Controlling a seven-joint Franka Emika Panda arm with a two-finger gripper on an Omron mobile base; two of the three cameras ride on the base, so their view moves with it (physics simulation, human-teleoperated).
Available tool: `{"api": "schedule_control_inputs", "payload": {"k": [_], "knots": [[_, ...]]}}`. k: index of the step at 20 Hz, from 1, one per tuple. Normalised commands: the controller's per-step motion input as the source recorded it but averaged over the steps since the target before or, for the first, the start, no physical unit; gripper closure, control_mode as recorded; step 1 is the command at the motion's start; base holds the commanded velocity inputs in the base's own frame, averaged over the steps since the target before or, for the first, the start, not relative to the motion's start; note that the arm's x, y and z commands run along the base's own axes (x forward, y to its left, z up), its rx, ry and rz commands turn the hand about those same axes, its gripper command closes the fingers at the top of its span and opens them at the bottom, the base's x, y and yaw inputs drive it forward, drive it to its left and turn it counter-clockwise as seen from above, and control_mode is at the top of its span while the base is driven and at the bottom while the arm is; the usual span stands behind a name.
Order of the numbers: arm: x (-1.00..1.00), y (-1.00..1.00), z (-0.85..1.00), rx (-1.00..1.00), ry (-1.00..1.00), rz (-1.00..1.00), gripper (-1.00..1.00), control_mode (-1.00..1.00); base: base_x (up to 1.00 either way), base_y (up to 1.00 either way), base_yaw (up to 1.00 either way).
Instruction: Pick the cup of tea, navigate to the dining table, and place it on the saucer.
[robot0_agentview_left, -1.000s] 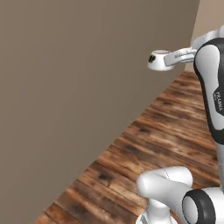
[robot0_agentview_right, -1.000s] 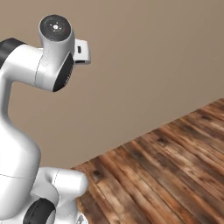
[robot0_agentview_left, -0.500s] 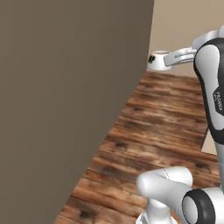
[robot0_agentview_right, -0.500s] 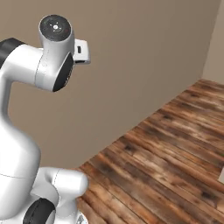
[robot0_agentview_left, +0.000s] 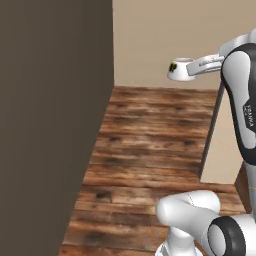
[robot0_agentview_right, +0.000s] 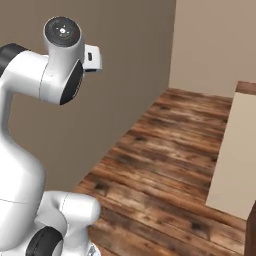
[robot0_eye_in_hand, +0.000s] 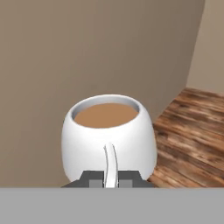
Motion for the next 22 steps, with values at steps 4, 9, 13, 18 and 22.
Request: {"api": "schedule_control_inputs", "payload": {"k": [4, 9, 13, 18, 22], "knots": [[0.00, 0.00, 0.00, 0.00, 0.00, 0.00, 1.00, 1.00, 1.00, 0.00, -0.38], [0.00, 0.00, 0.00, 0.00, 0.00, 0.00, 1.00, 1.00, 1.00, 0.00, -0.32], [0.00, 0.00, 0.00, 0.00, 0.00, 0.00, 1.00, 1.00, 1.00, 0.00, -0.37], [0.00, 0.00, 0.00, 0.00, 0.00, 0.00, 1.00, 1.00, 1.00, 0.16, -0.35], [0.00, 0.00, 0.00, 0.00, 0.00, 0.00, 1.00, 1.00, 1.00, 0.55, -0.30]]}}
